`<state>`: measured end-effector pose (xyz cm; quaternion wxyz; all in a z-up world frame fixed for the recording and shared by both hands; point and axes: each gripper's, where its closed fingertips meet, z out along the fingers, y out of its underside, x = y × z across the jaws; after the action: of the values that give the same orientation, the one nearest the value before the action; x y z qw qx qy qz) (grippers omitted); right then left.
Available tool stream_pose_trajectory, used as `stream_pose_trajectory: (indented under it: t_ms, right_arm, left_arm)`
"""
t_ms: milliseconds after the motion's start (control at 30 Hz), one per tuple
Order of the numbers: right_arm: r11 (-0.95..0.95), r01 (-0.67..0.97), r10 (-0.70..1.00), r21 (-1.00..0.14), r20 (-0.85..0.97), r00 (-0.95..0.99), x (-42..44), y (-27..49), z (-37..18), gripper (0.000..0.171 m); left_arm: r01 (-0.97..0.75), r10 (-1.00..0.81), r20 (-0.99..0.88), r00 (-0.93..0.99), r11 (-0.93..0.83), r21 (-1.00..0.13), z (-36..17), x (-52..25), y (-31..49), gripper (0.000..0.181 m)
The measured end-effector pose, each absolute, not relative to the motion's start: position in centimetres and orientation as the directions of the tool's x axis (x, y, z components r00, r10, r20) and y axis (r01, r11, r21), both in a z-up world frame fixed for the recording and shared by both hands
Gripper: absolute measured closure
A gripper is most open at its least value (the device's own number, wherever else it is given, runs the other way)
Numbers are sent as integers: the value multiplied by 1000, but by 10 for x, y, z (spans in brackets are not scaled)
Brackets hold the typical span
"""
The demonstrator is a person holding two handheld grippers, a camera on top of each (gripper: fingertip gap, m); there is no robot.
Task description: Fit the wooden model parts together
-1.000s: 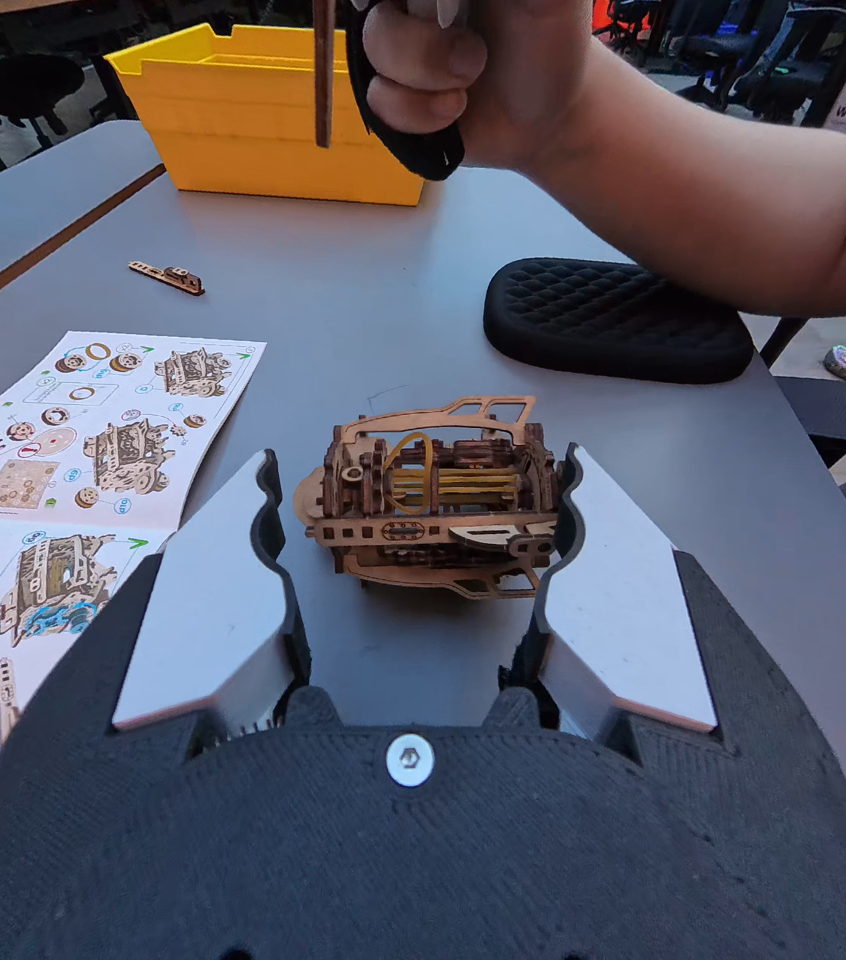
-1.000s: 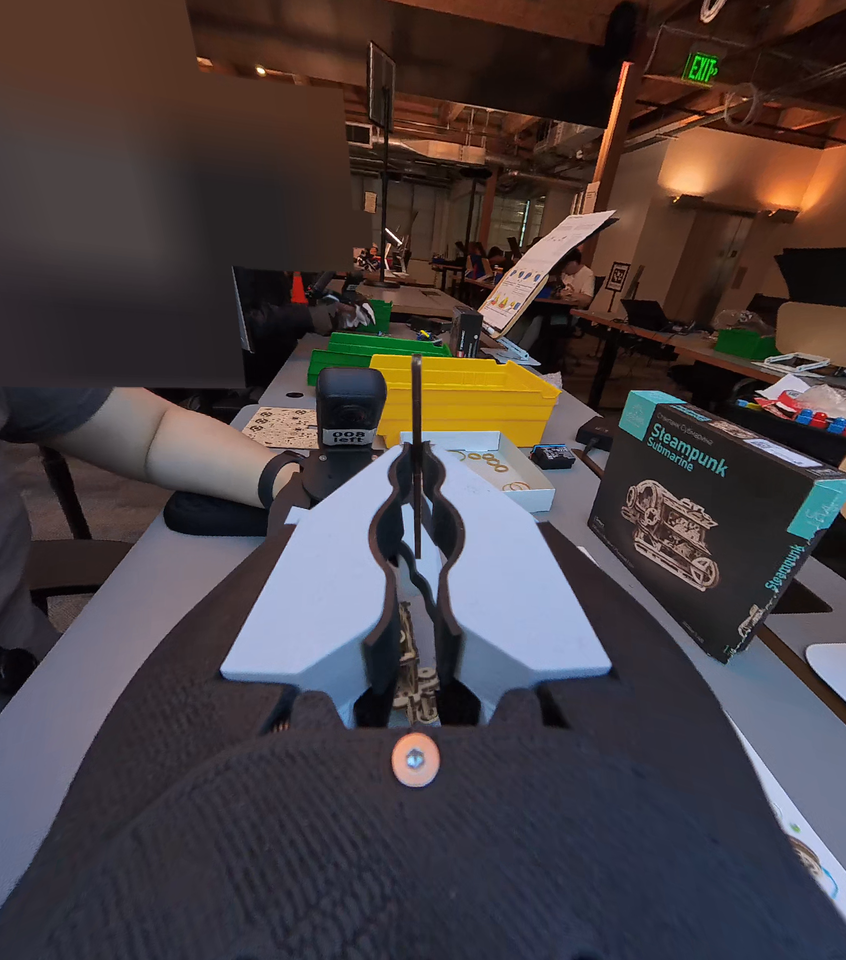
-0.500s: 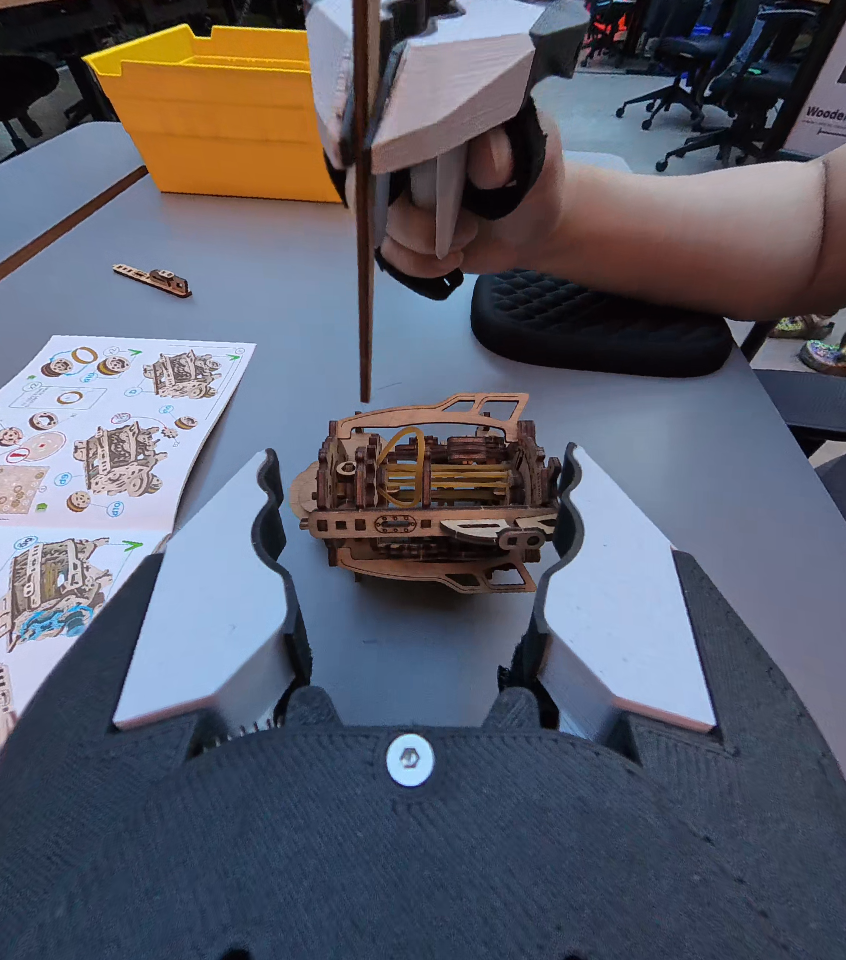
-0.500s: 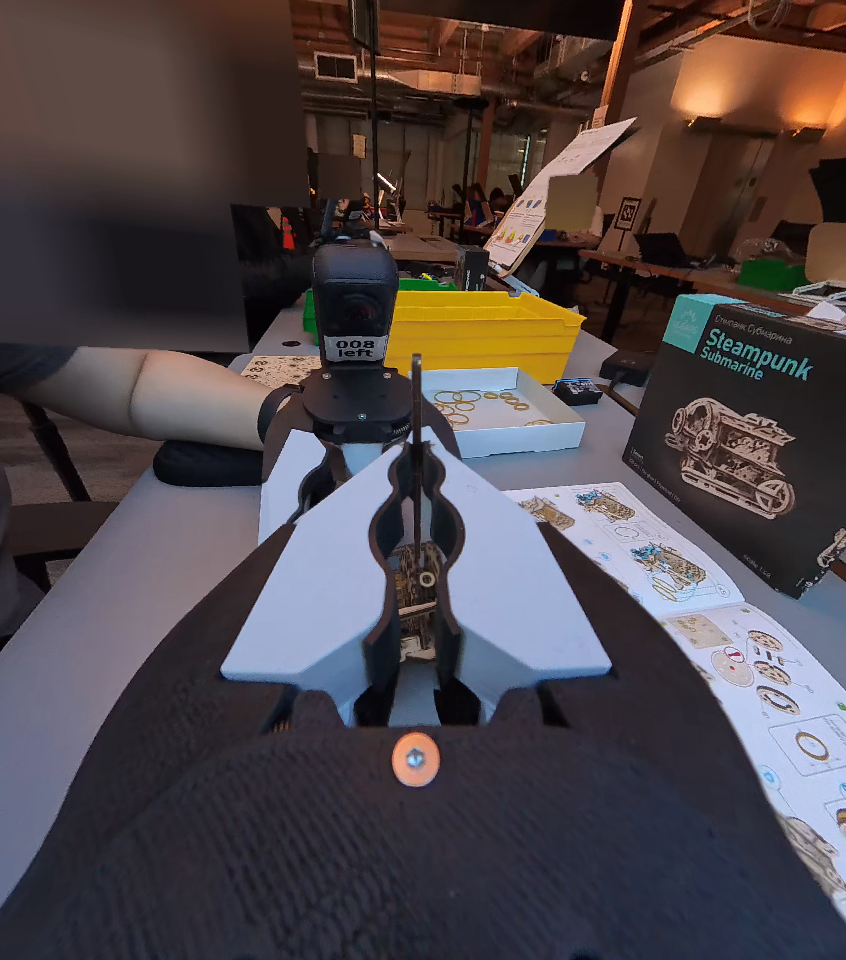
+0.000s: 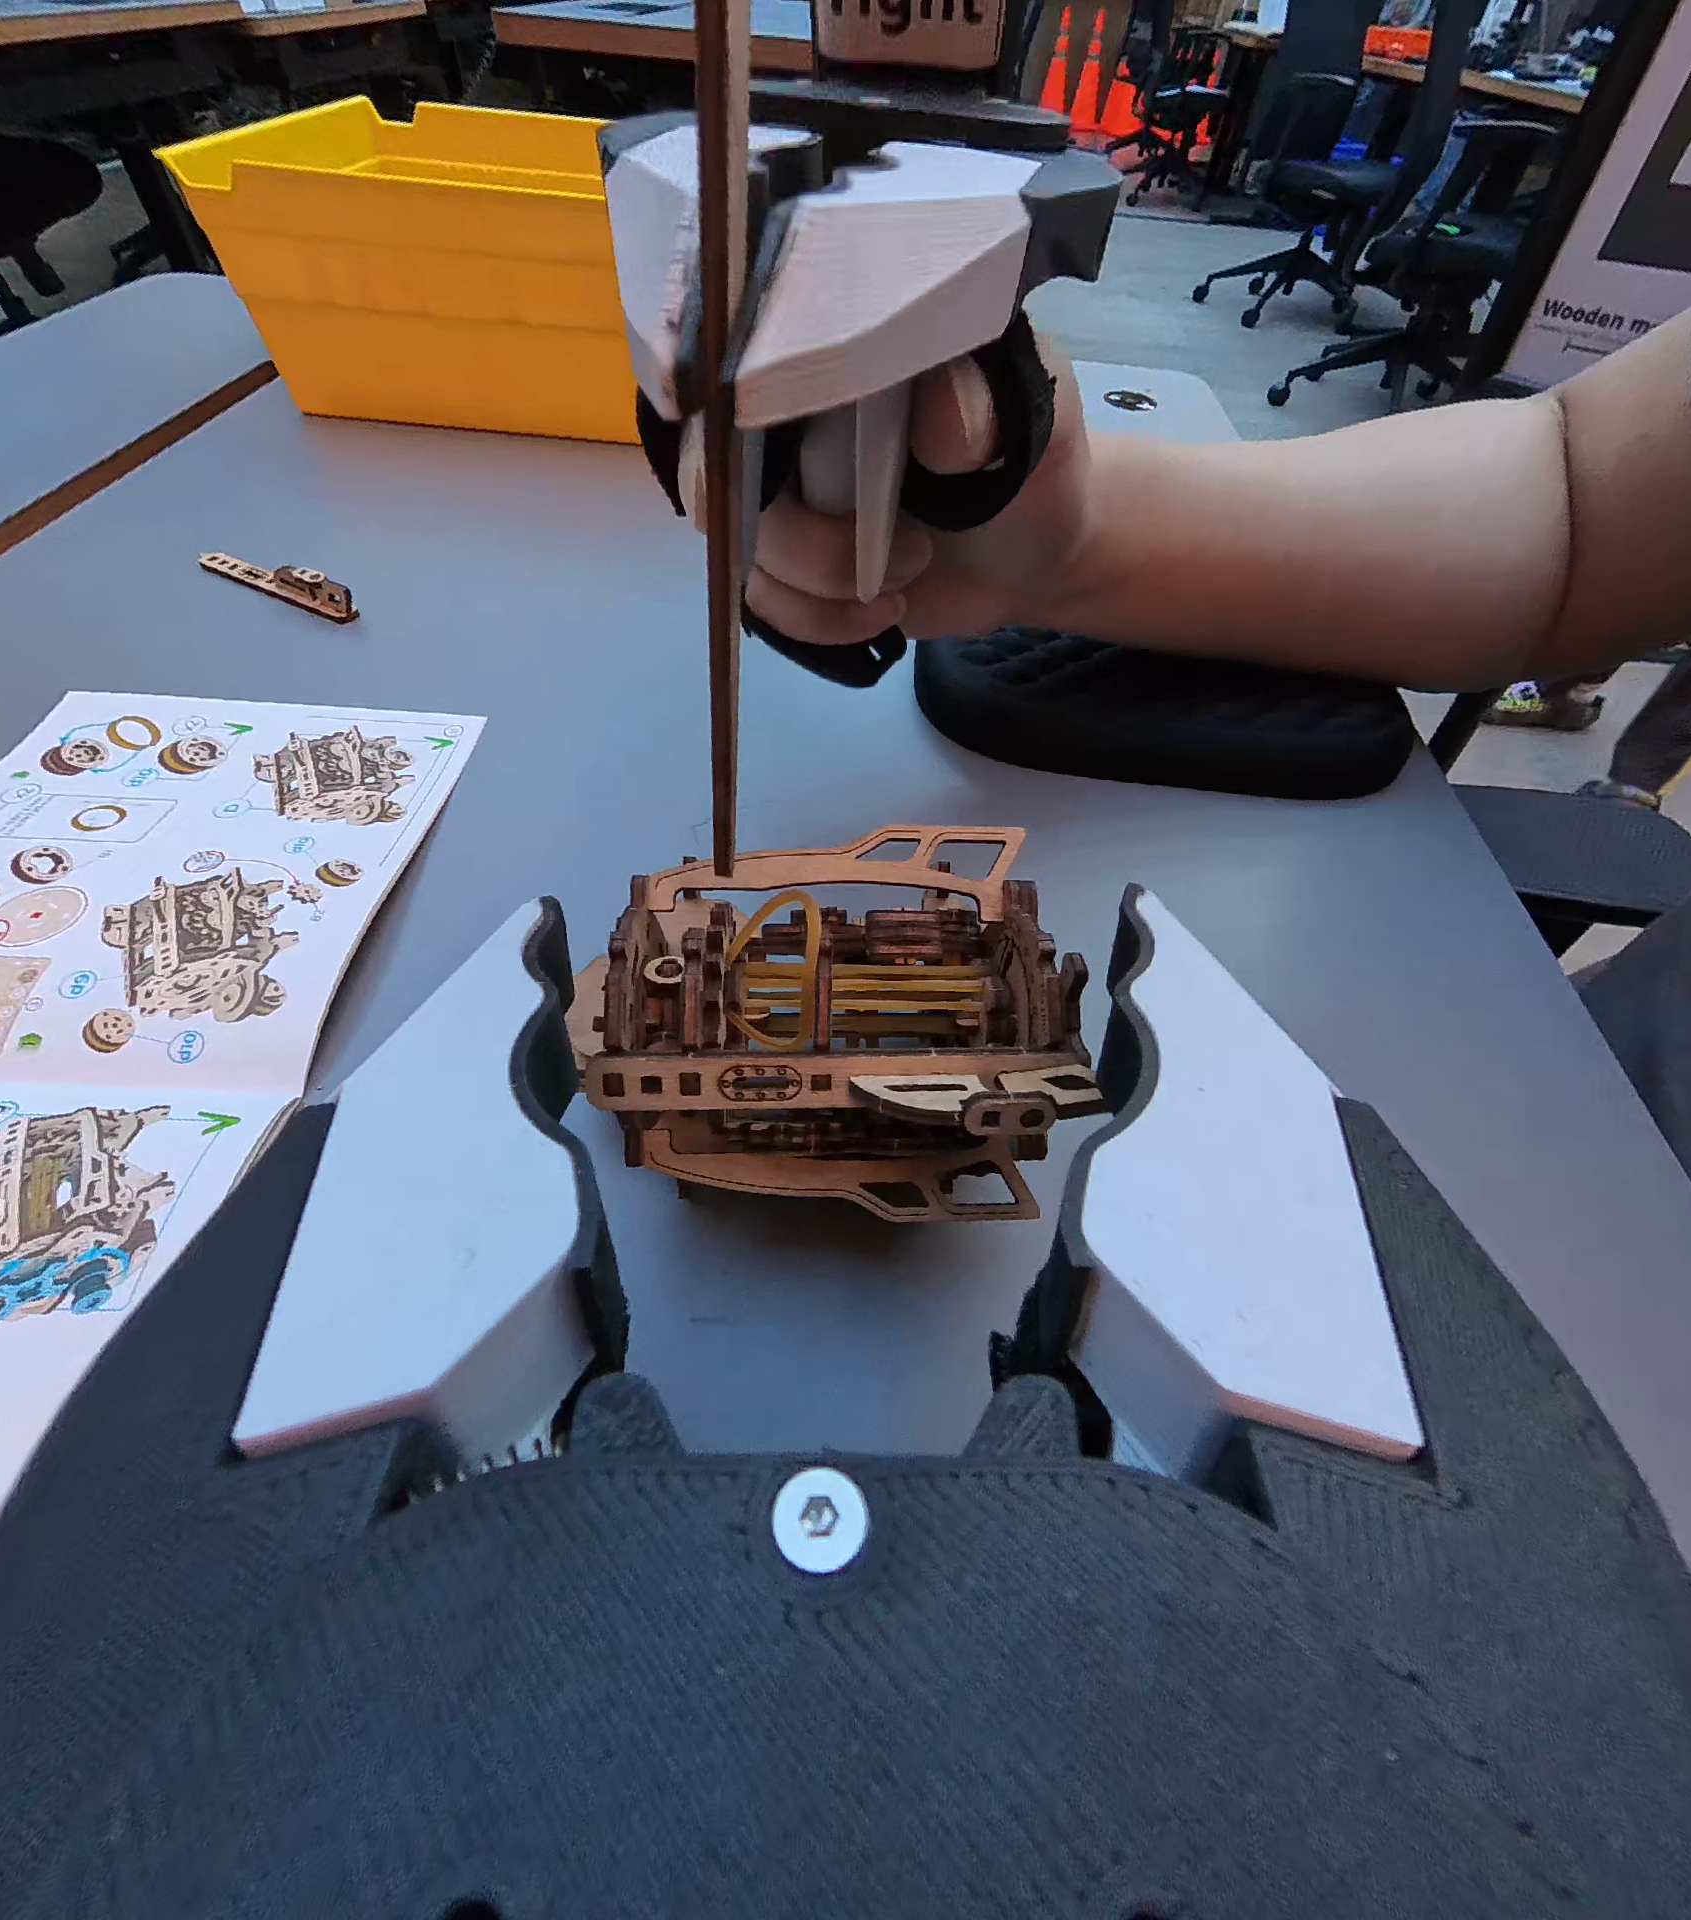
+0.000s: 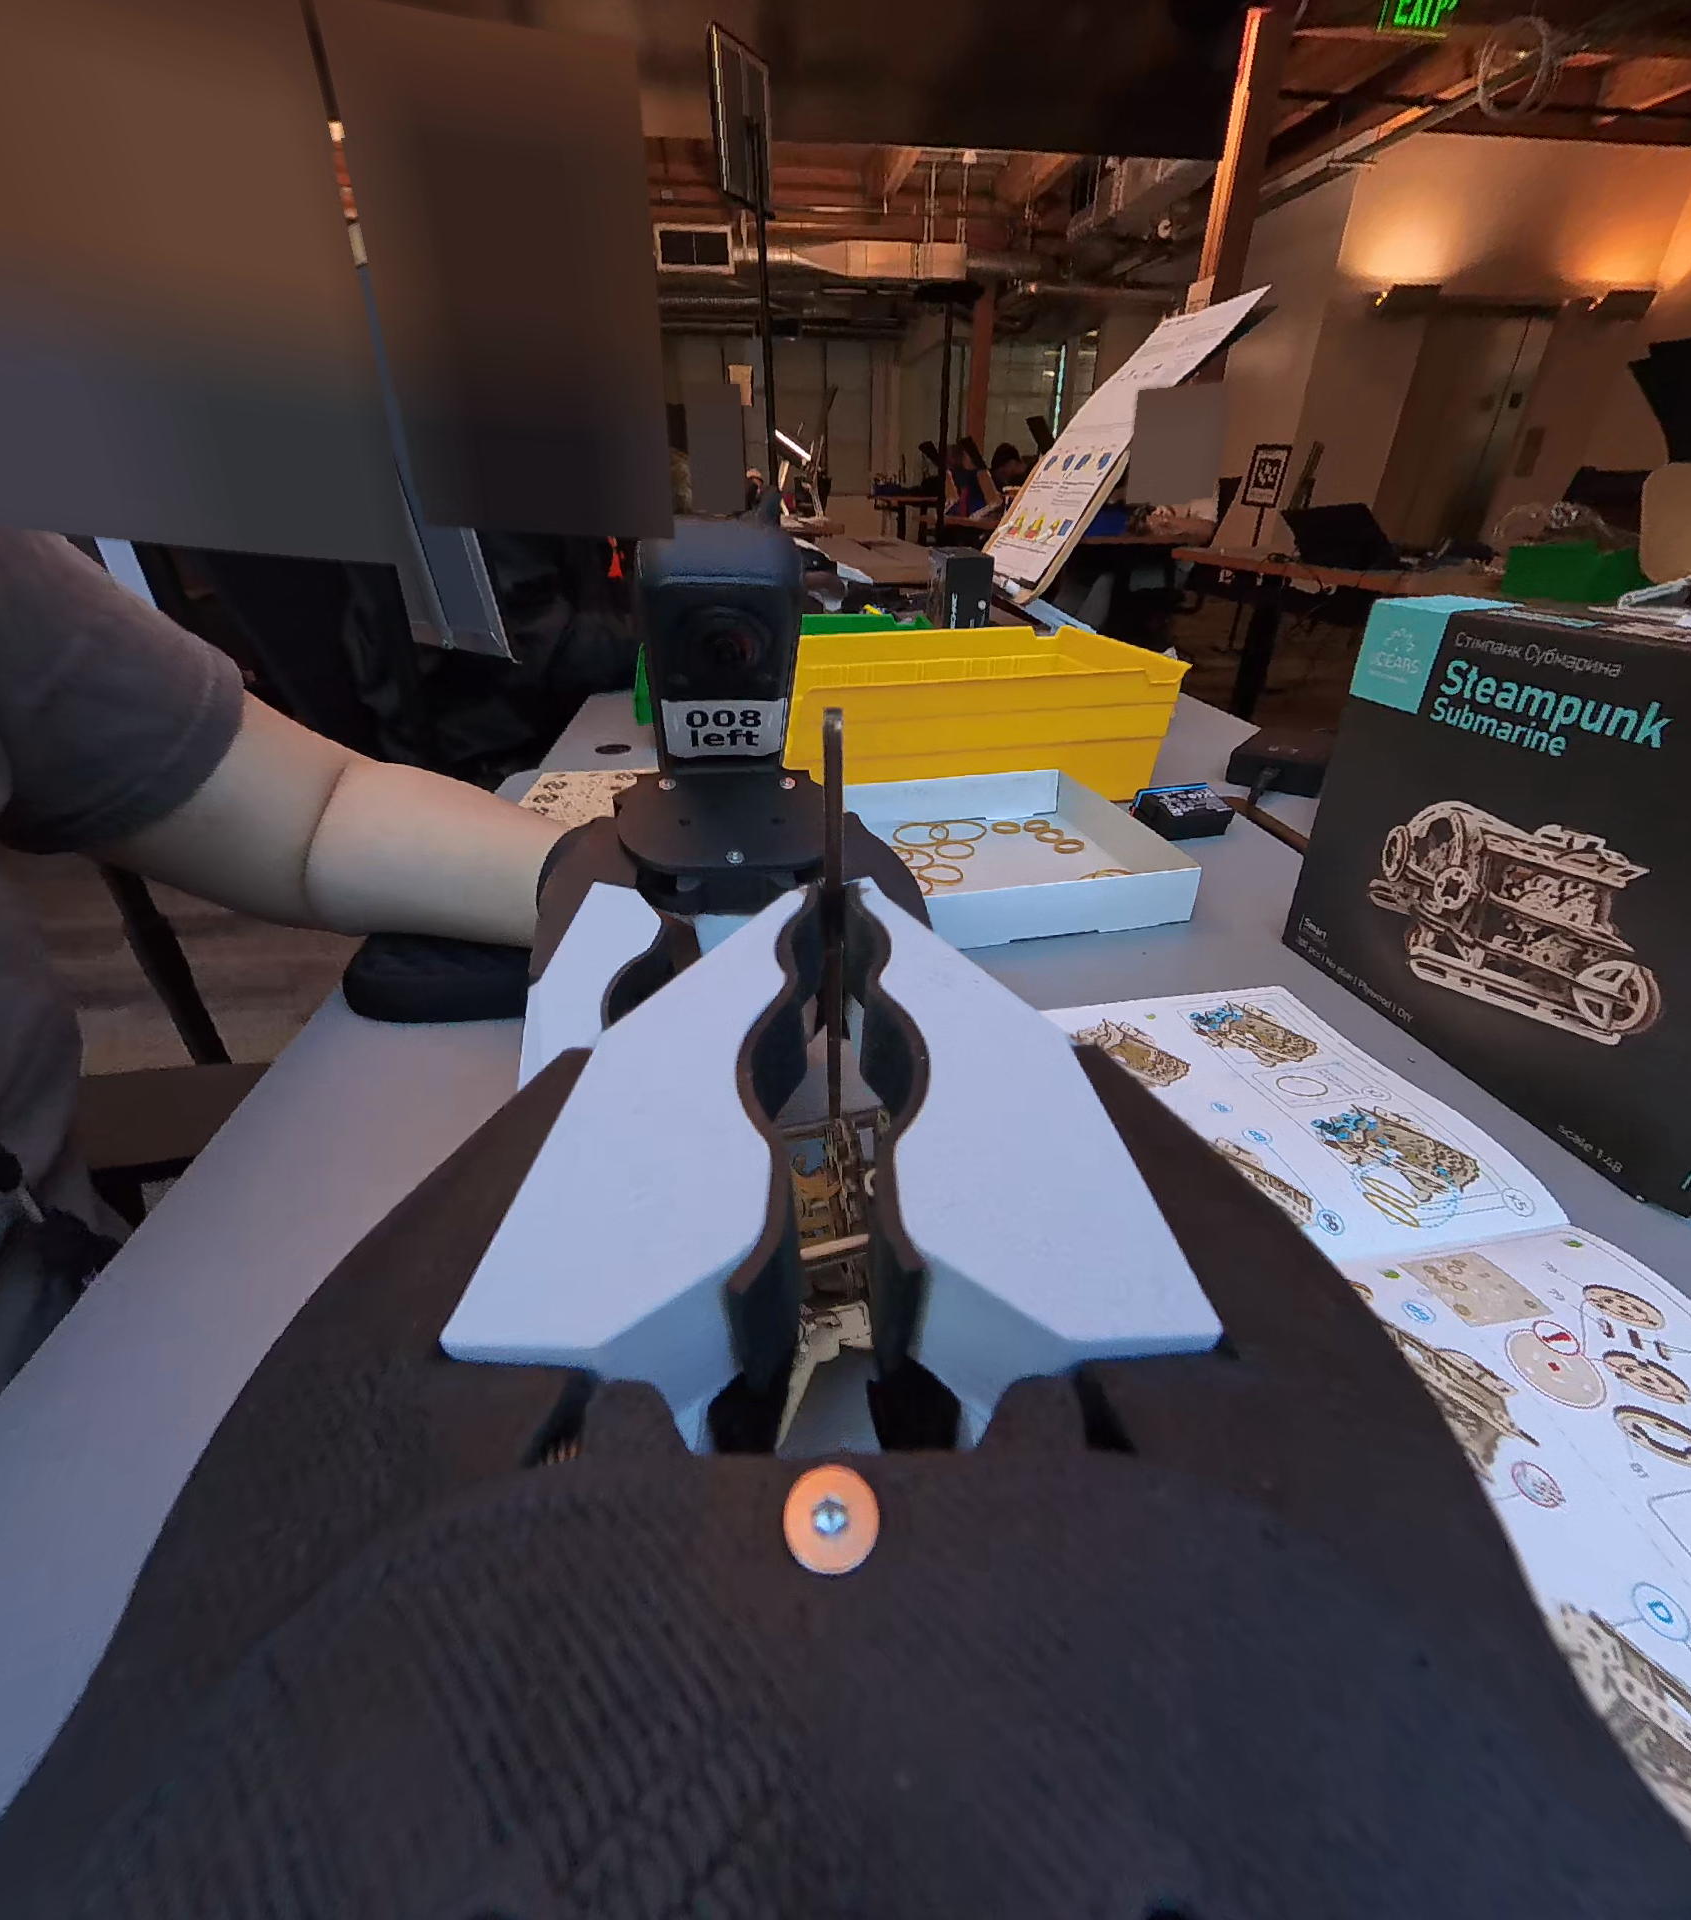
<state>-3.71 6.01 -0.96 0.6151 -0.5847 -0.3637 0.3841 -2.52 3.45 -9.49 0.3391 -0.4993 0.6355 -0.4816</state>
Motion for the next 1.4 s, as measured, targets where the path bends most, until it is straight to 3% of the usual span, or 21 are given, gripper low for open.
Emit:
stream_pose_trajectory:
  t_ms: [600, 800, 933, 1100, 1400]
  right_arm:
    - [64, -65, 884, -996, 26, 466, -25, 60, -3, 171]
    - [64, -59, 884, -996, 29, 467, -25, 60, -3, 170]
    - [64, -53, 882, -997, 32, 470, -25, 61, -5, 171]
    - [72, -38, 879, -997, 45, 475, -25, 61, -5, 171]
    - [82, -30, 878, -996, 58, 476, -24, 59, -4, 171]
  left_arm:
    - [-337, -960, 39, -278, 60, -940, -101, -27, 36, 93]
    - [-336, -960, 39, -279, 59, -940, -102, -26, 35, 91]
    - [-318, -961, 43, -274, 49, -947, -97, -26, 34, 76]
    - [-308, -961, 37, -273, 51, -950, -93, -26, 34, 71]
    - [-375, -956, -38, -291, 150, -915, -110, -27, 29, 77]
